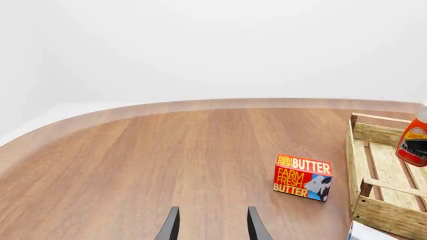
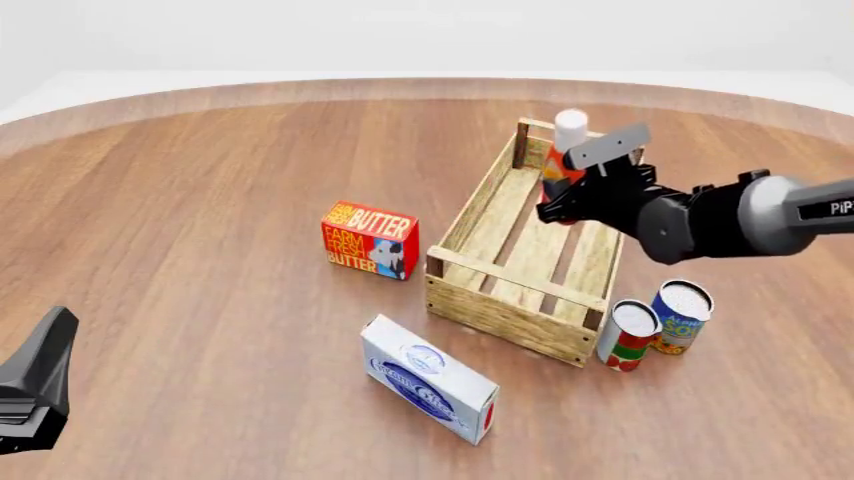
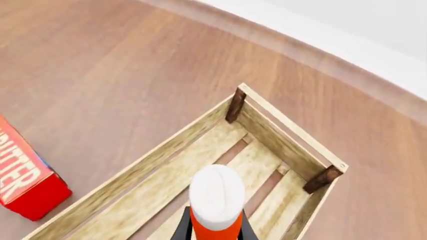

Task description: Pick up the ketchup, and put it in the wooden tray.

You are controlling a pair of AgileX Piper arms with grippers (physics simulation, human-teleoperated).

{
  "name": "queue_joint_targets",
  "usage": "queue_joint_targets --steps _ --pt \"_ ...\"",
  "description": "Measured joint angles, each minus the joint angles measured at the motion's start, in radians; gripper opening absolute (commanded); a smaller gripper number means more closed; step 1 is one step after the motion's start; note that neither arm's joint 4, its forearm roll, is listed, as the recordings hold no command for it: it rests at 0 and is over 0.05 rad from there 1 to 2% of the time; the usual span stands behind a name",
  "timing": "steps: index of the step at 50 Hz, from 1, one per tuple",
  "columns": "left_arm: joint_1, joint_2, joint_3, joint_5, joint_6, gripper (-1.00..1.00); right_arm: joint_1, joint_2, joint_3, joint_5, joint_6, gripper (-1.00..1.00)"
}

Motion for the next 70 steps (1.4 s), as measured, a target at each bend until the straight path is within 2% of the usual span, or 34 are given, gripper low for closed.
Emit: queue_joint_targets --steps 25,52,70 --pt "0.000 0.000 0.000 0.000 0.000 1.00 0.003 0.156 -0.070 -0.058 0.009 -1.00" --pt "0.000 0.000 0.000 0.000 0.000 1.00 -0.006 0.186 0.002 -0.192 0.055 -1.00" --pt "0.000 0.000 0.000 0.000 0.000 1.00 0.004 0.208 0.003 -0.216 0.068 -1.00"
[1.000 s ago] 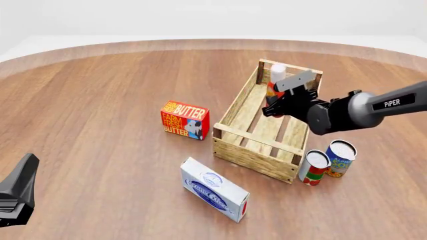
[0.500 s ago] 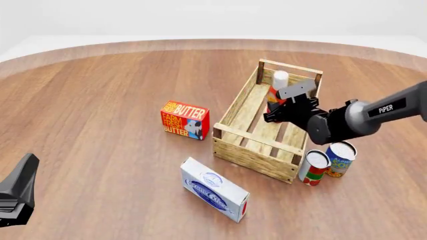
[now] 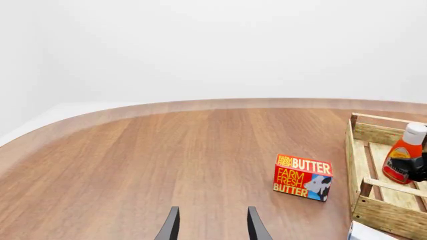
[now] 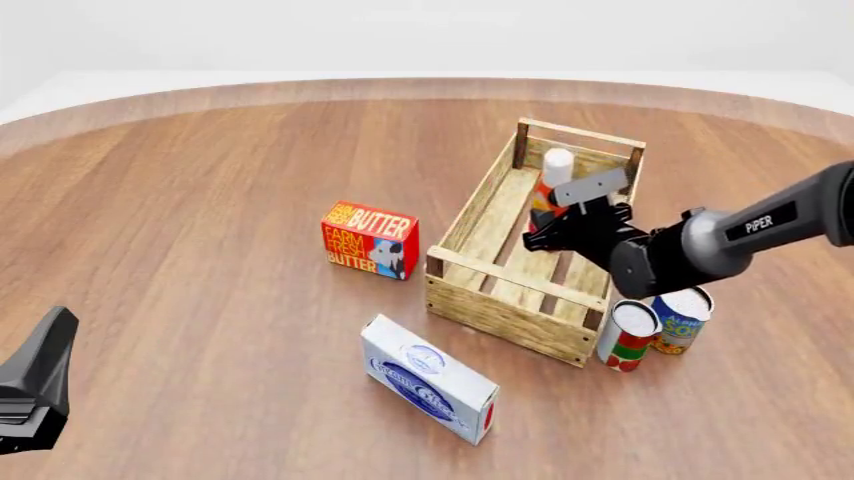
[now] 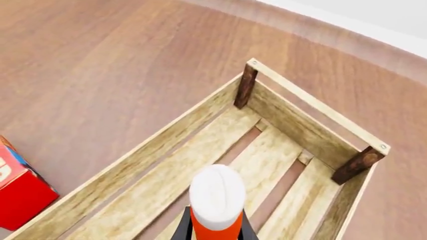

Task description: Pick up the ketchup, and put it in the wooden tray.

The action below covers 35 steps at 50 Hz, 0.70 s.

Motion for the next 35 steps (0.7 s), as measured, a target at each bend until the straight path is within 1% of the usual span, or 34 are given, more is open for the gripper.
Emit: queue_joint_targets --steps 10,11,22,35 --pt "0.000 0.000 0.000 0.000 0.000 1.00 0.004 0.005 -0.009 0.003 -0.005 -1.00" --pt "0.000 0.000 0.000 0.000 0.000 1.00 0.005 0.005 -0.010 0.004 -0.006 1.00" --pt "0.000 0.000 0.000 0.000 0.000 1.00 0.012 0.015 -0.016 0.006 0.003 1.00" --pt "0.000 0.000 0.000 0.000 0.000 1.00 0.015 -0.002 -0.008 0.007 -0.004 1.00"
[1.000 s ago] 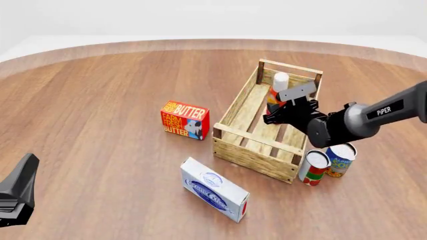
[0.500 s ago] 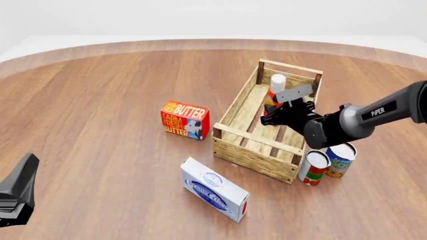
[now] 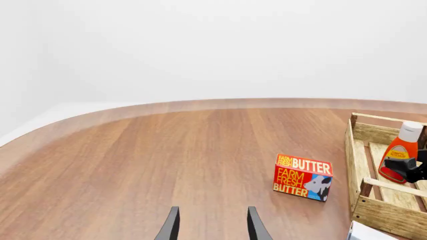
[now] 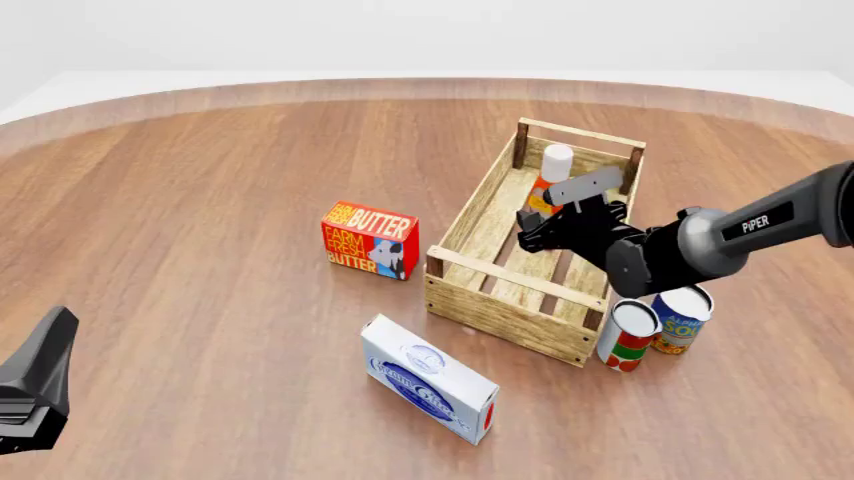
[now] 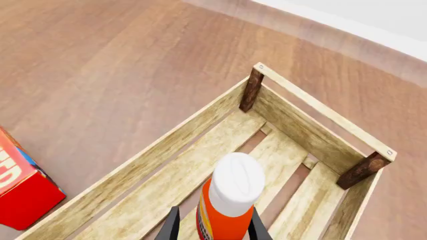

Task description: Pick up the ketchup, and put it in the wooden tray.

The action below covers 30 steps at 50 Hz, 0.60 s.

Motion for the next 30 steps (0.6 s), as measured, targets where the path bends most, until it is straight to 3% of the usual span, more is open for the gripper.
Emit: queue_joint_targets --steps 30 --pt "0.000 0.000 0.000 0.000 0.000 1.00 -0.017 -0.127 -0.011 0.077 -0.055 1.00"
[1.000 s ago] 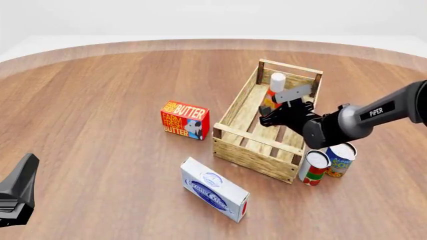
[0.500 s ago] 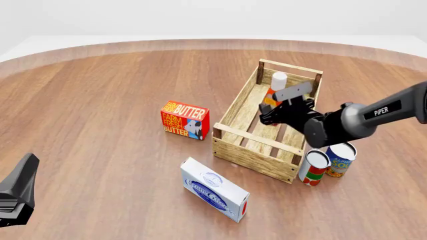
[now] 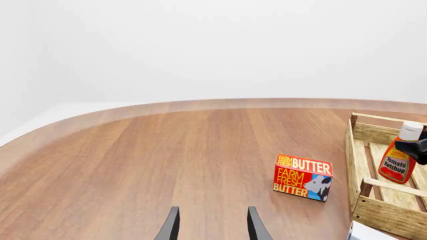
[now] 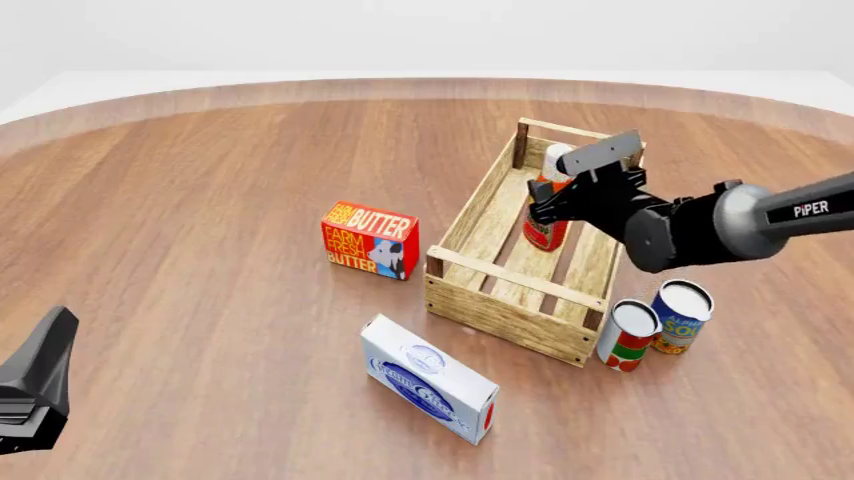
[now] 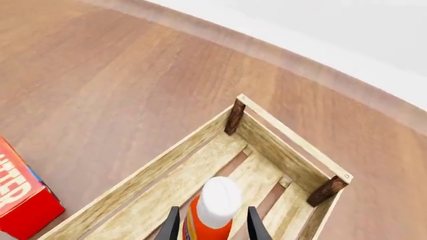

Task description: Pick up the ketchup, and put it in the wooden tray.

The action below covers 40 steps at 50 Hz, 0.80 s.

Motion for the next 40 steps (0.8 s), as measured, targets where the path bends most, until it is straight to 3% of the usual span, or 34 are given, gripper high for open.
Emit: queue_joint_targets --steps 20,40 --pt "0.000 0.000 0.000 0.000 0.000 1.00 0.007 -0.159 0.052 0.040 -0.008 1.00" --pt "0.000 0.000 0.000 0.000 0.000 1.00 0.043 -0.498 0.308 0.031 0.021 1.00"
